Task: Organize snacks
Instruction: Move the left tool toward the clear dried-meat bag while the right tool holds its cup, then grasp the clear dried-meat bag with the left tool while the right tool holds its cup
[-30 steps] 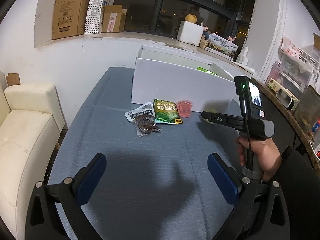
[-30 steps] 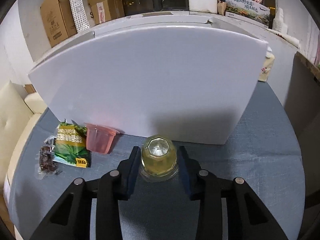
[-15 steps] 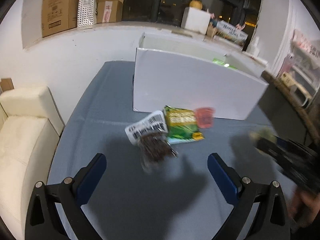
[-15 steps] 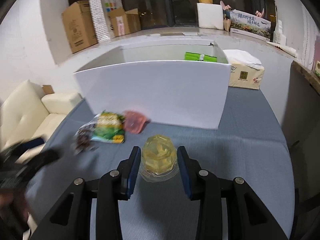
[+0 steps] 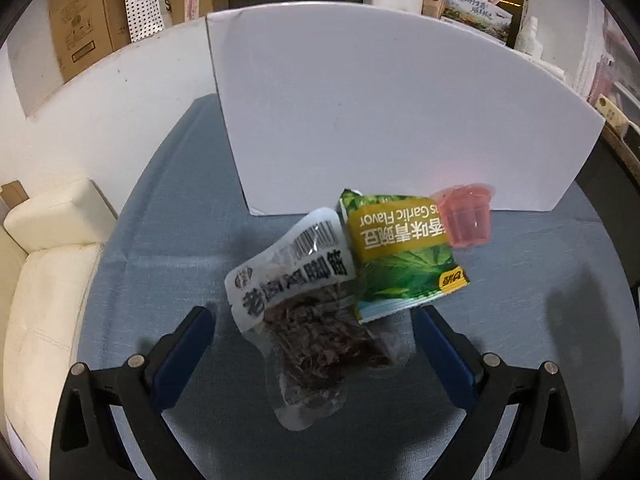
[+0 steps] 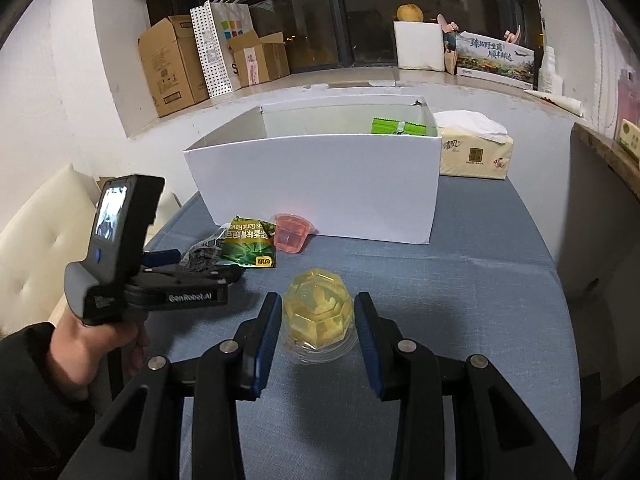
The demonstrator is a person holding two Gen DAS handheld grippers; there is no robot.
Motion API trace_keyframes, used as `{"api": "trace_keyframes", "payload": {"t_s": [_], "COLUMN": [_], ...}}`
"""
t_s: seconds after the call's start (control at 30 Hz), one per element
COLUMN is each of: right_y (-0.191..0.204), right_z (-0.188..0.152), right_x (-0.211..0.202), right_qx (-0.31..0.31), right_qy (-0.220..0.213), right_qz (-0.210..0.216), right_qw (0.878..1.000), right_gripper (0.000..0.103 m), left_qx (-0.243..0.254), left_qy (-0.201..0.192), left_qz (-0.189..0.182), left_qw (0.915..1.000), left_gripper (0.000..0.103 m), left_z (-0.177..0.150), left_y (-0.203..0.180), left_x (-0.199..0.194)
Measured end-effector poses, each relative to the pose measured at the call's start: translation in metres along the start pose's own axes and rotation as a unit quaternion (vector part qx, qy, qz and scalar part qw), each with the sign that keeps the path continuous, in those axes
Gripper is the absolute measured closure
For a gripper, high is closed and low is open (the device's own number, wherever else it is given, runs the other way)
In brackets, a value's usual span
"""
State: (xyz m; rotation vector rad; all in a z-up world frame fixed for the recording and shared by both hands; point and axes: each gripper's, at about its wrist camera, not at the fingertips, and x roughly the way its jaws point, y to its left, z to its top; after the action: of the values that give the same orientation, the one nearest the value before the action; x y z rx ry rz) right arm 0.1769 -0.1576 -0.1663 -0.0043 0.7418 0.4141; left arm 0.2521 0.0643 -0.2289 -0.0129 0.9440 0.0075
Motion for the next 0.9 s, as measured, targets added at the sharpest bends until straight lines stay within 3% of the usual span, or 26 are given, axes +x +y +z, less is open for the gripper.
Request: {"api": "trace_keyframes", "payload": {"t_s": [0.03, 0.17, 0.3, 0.7, 0.9], "right_y": [0.000, 0.004, 0.011, 0.022, 0.017], "right_z": [-0.001, -0.002, -0.003, 0.000, 0.015], "right_x": [0.001, 0.002, 0.003, -0.001, -0.009], "right_qx": [0.000, -0.003, -0.008, -0.019, -0.016], "right_qy": [0.001, 0.003, 0.003, -0.006, -0.022], "right_qz": [0.000, 0.003, 0.007, 0.012, 0.008], "right_qw": [1.000, 1.000, 1.000, 1.000, 1.000], "right_gripper": [0.062, 0.062, 0.062, 0.062, 0.062], "left_qx": [0.003, 0.002, 0.001, -0.005, 0.018], "left_qy": [-0.001, -0.009, -0.007, -0.075, -0.119], "left_qz": [0.001, 0.003, -0.001, -0.037, -0.055], "left_qw": [1.0000, 1.0000, 1.0000, 0.9965, 0.9912], "left_gripper": [0.002, 0.024, 0.032, 0.032, 0.032], "left_z": [0.000, 0.001, -0.002, -0.026, -0.012], "left_y": [0.001, 0.013, 0.019, 0.026, 0.008], "left_x": [0.000, -0.005, -0.011, -0.072, -0.124]}}
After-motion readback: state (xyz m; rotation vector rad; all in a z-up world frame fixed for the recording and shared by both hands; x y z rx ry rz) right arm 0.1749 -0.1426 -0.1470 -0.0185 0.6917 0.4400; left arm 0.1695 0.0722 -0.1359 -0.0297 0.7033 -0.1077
